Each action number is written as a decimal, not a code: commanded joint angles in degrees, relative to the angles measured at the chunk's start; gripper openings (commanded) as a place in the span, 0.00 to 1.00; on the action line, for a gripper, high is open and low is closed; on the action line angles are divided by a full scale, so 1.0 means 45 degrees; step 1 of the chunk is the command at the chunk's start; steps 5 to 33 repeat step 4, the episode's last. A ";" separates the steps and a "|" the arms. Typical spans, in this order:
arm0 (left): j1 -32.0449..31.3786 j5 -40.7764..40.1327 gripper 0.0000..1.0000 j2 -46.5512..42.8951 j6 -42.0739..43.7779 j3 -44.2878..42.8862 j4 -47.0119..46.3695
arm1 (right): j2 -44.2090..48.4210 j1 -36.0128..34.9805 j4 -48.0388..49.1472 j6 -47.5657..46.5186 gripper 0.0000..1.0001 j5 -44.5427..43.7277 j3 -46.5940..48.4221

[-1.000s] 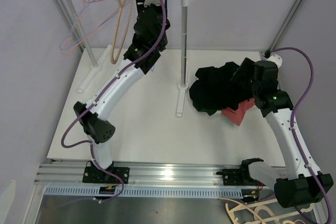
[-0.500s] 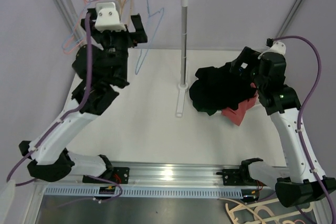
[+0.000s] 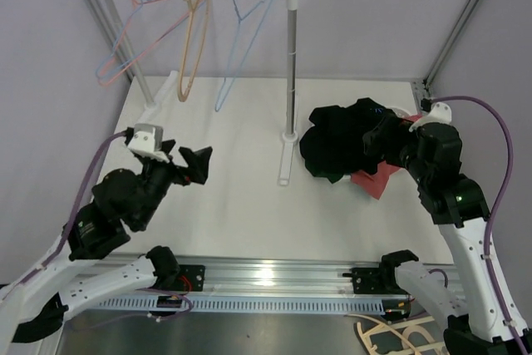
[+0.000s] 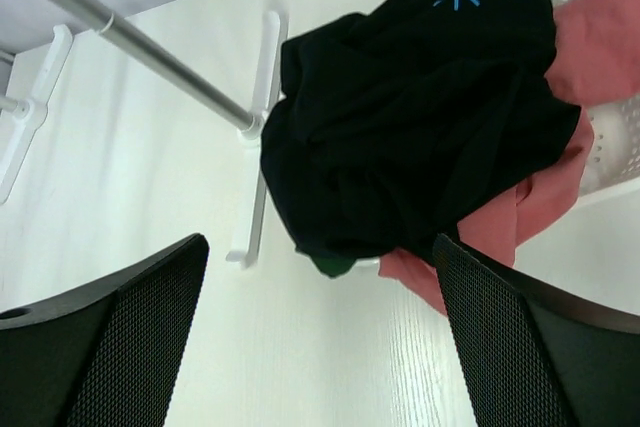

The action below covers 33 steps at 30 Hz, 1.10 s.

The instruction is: Remove the t-shirt from the hanger

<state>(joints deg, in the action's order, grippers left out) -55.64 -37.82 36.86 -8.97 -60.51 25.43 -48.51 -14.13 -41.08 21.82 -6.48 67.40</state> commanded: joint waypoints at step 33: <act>-0.0077 0.0378 0.99 -0.2330 -0.2380 0.1295 0.1965 | 0.1092 -0.0063 -0.0987 0.0052 1.00 0.0640 -0.0582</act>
